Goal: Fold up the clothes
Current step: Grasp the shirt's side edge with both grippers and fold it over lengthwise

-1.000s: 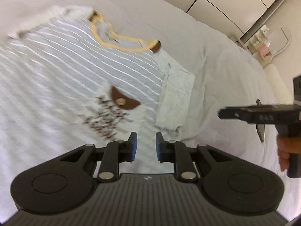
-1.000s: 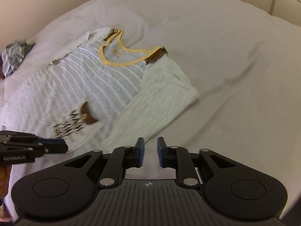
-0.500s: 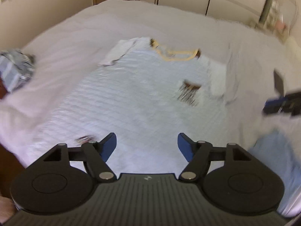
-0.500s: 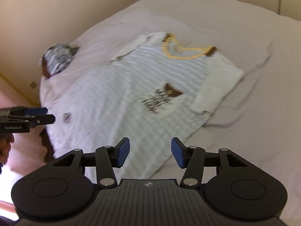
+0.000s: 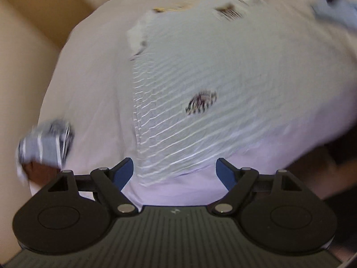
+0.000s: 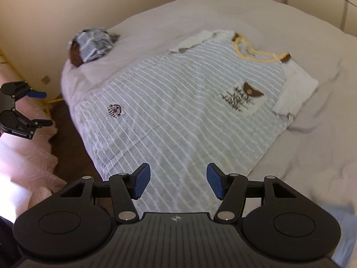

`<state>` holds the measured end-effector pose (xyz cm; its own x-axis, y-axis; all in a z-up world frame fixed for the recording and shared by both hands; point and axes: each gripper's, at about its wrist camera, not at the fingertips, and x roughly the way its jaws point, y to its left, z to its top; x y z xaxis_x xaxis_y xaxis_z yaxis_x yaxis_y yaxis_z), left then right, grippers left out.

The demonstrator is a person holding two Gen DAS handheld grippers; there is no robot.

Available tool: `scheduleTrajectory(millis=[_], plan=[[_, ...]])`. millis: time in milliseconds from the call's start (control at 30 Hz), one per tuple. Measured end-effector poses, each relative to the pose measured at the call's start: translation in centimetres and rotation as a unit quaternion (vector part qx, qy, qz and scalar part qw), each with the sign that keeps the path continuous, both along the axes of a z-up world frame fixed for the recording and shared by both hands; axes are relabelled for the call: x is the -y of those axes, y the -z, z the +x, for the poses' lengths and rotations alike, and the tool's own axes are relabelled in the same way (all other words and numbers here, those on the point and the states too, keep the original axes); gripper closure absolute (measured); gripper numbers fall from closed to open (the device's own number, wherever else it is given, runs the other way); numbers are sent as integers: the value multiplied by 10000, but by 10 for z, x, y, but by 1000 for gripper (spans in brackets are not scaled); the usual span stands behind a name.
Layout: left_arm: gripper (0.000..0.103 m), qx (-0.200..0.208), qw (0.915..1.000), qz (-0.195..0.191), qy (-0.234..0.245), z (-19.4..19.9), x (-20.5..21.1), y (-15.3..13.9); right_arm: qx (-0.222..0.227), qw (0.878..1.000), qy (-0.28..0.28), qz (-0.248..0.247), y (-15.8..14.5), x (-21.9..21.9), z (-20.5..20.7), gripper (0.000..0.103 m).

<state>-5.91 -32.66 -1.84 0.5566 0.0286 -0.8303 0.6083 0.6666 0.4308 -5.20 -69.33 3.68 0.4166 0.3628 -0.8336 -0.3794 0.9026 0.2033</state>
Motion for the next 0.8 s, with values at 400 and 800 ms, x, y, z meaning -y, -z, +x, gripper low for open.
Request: scheduleTrajectory(millis=[400,800], plan=[[48,138,9528,973,2873,4,-41,101,-559,9883,1348,-442,40,-98,-38,42],[101,92,9561,754,2832,43,-46,87,-368,9842,1147,-1298,63,-146,-71,35]])
